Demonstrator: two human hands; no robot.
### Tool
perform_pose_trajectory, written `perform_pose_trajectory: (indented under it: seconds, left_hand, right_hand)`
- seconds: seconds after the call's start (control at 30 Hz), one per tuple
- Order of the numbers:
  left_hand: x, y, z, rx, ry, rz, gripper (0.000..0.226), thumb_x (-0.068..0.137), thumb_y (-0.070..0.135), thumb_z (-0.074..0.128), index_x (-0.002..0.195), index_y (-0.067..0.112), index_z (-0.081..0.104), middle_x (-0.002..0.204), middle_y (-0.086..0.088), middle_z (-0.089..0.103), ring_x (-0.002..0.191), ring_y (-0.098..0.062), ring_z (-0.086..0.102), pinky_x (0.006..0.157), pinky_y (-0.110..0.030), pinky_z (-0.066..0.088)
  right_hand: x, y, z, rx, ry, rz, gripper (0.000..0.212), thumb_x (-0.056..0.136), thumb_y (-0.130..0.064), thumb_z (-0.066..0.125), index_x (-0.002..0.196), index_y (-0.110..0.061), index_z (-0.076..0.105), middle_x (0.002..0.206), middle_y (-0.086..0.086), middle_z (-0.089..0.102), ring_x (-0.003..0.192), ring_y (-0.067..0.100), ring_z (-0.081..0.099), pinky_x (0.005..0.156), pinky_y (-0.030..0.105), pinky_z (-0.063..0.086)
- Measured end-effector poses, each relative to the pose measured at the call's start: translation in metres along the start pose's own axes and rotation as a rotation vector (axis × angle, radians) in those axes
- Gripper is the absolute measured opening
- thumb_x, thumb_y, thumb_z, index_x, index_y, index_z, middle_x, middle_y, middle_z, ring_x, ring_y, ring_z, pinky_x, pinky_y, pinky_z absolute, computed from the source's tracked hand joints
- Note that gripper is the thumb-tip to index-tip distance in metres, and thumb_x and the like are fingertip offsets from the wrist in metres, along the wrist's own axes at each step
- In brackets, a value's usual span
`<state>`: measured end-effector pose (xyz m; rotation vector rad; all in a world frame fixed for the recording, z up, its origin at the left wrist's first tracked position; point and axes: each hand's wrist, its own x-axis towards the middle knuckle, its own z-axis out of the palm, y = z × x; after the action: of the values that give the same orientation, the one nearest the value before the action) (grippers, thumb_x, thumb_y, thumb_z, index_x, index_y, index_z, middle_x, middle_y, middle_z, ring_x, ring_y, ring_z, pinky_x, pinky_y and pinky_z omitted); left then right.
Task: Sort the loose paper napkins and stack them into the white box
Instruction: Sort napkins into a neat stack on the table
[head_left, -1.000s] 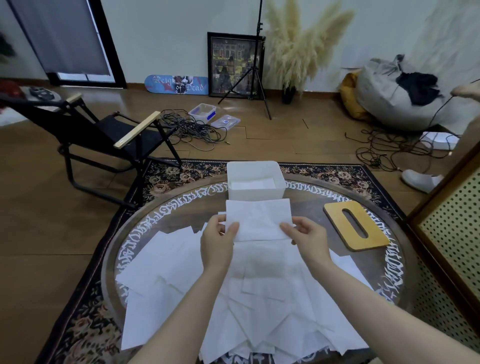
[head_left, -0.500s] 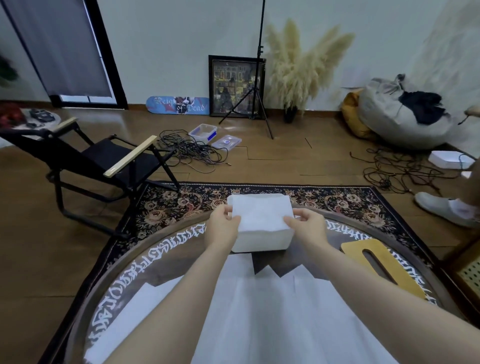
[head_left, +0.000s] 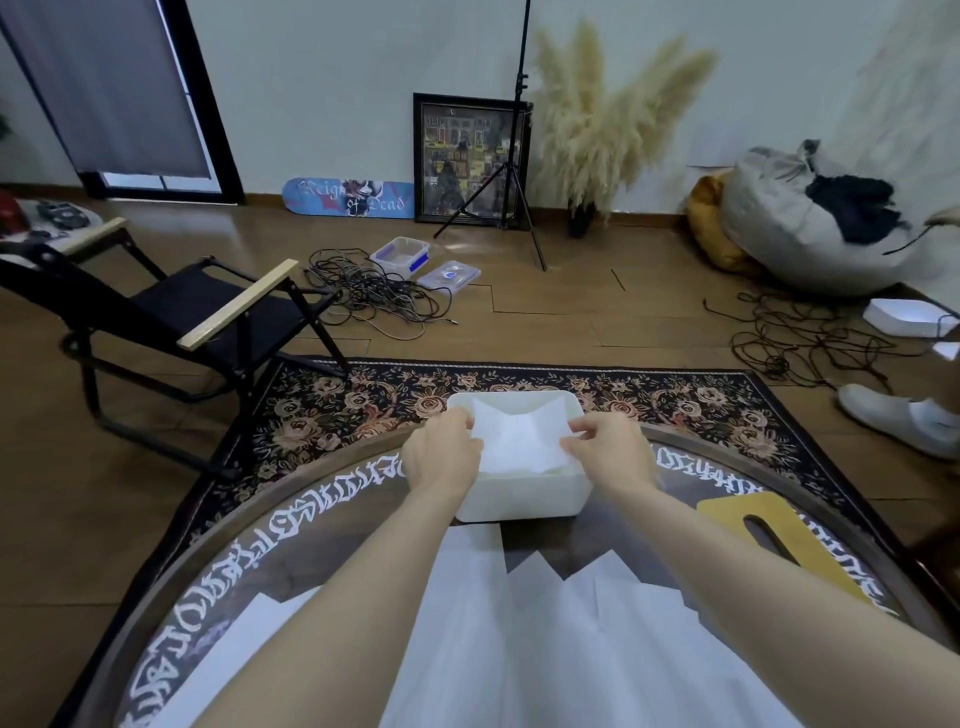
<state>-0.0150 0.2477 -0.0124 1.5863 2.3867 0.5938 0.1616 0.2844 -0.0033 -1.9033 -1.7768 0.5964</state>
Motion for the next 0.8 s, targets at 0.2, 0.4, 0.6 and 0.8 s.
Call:
perform_pose_trajectory:
  seconds: [0.2, 0.4, 0.6, 0.8]
  left_hand:
    - [-0.004, -0.001, -0.001, 0.049, -0.016, 0.060, 0.029, 0.092, 0.024, 0.053, 0.119, 0.016, 0.059, 0.113, -0.002, 0.066, 0.106, -0.028, 0.059, 0.080, -0.034, 0.047]
    - [-0.028, -0.011, -0.011, -0.044, 0.037, 0.184, 0.035, 0.097, 0.029, 0.048, 0.130, 0.024, 0.054, 0.125, 0.003, 0.061, 0.116, -0.019, 0.054, 0.087, -0.034, 0.045]
    - [-0.067, -0.028, -0.021, -0.114, 0.032, 0.269, 0.032, 0.093, 0.030, 0.057, 0.125, 0.023, 0.059, 0.117, 0.004, 0.061, 0.109, -0.017, 0.055, 0.089, -0.037, 0.046]
    - [-0.118, -0.038, -0.038, -0.141, -0.018, 0.272, 0.034, 0.092, 0.028, 0.060, 0.125, 0.024, 0.058, 0.112, 0.007, 0.062, 0.104, -0.014, 0.058, 0.087, -0.034, 0.047]
  right_hand:
    - [-0.007, 0.001, 0.003, -0.072, 0.004, -0.074, 0.032, 0.091, -0.028, 0.061, 0.123, -0.025, 0.065, 0.121, -0.004, 0.067, 0.116, 0.022, 0.057, 0.091, 0.033, 0.045]
    - [-0.024, 0.010, -0.005, 0.028, -0.023, -0.162, 0.024, 0.091, -0.027, 0.061, 0.114, -0.026, 0.067, 0.112, -0.009, 0.066, 0.105, 0.014, 0.058, 0.085, 0.031, 0.046]
    - [-0.064, 0.022, -0.015, 0.116, -0.083, -0.281, 0.024, 0.089, -0.024, 0.065, 0.113, -0.029, 0.064, 0.108, -0.013, 0.062, 0.074, 0.003, 0.052, 0.067, 0.023, 0.042]
    - [-0.113, 0.038, -0.018, 0.234, -0.135, -0.271, 0.029, 0.084, -0.020, 0.071, 0.113, -0.023, 0.065, 0.104, -0.012, 0.062, 0.079, 0.005, 0.056, 0.076, 0.025, 0.050]
